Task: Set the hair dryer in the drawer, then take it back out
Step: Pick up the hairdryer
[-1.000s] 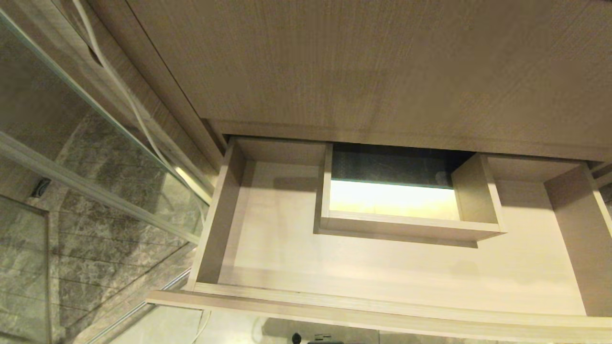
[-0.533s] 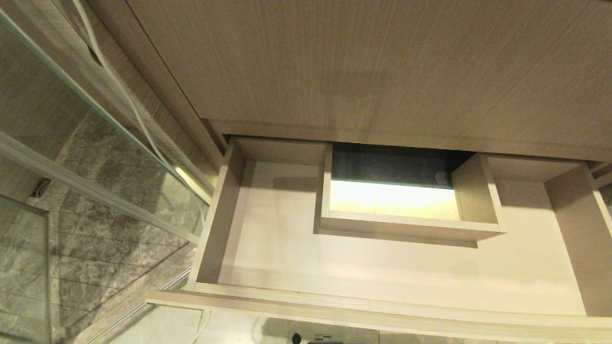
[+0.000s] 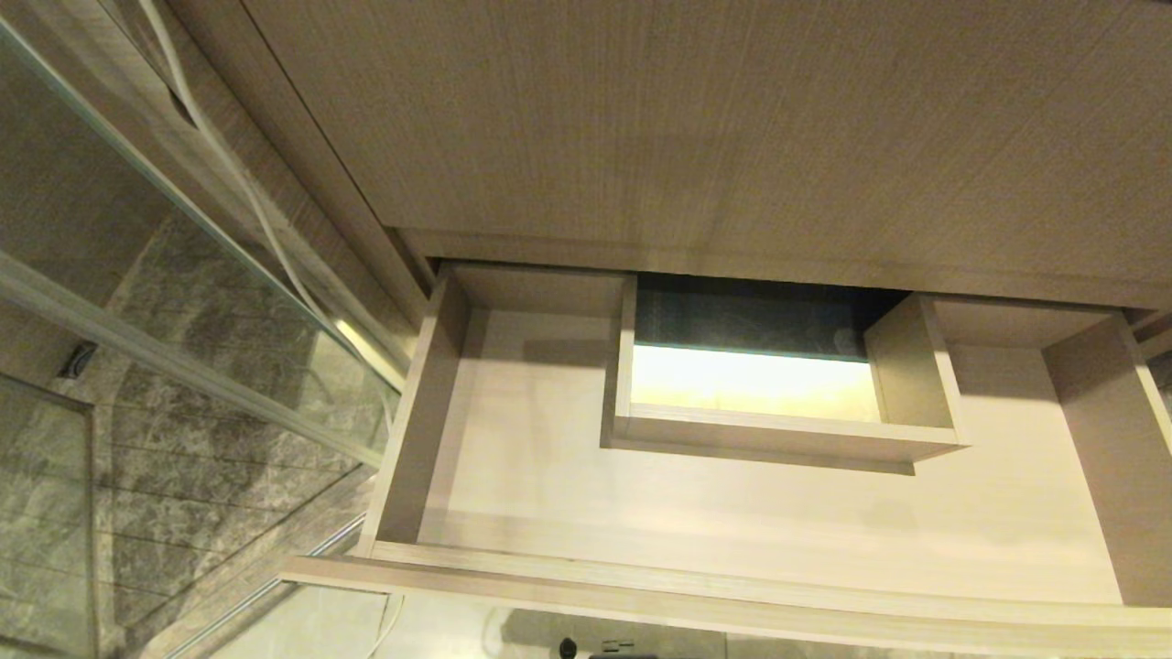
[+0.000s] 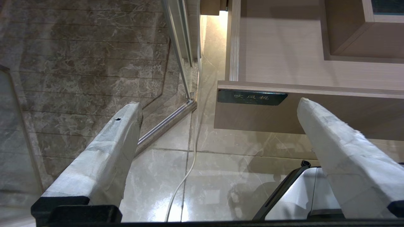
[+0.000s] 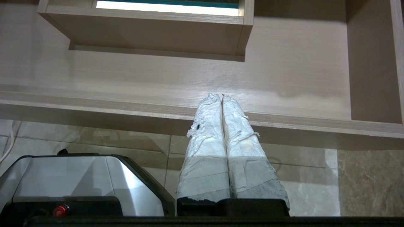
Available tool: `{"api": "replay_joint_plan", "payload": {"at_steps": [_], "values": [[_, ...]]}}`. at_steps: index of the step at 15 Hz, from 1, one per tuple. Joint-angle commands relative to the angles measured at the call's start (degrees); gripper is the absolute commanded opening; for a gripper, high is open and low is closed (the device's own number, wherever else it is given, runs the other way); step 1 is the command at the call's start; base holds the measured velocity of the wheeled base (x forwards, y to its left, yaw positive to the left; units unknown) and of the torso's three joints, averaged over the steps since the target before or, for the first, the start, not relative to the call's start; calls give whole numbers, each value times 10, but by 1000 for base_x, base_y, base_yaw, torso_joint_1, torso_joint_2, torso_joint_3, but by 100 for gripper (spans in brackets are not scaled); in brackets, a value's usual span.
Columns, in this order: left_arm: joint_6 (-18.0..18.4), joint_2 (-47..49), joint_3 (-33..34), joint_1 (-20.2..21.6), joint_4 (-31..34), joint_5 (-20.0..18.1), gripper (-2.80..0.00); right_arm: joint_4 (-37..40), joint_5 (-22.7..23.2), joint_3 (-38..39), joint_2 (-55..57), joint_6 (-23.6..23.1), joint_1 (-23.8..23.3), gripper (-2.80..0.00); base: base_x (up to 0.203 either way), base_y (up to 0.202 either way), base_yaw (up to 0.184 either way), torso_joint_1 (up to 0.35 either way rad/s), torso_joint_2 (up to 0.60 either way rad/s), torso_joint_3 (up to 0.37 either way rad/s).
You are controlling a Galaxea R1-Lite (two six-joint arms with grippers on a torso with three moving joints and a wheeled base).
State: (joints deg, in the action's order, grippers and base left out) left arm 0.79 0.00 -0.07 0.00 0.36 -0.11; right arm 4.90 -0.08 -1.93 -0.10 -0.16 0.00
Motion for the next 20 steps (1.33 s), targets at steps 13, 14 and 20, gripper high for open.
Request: {"api": "replay_joint_plan", "payload": {"at_steps": [13, 14, 20], "values": [[-1, 0, 1, 0, 0, -1, 0, 0, 0, 0, 0, -3, 0, -280, 0, 0, 0, 0, 0, 0], [-1, 0, 1, 0, 0, -1, 0, 0, 0, 0, 1, -3, 0, -280, 0, 0, 0, 0, 0, 0], [-1, 0, 1, 0, 0, -1, 0, 0, 0, 0, 1, -3, 0, -280, 0, 0, 0, 4, -4, -3]]}}
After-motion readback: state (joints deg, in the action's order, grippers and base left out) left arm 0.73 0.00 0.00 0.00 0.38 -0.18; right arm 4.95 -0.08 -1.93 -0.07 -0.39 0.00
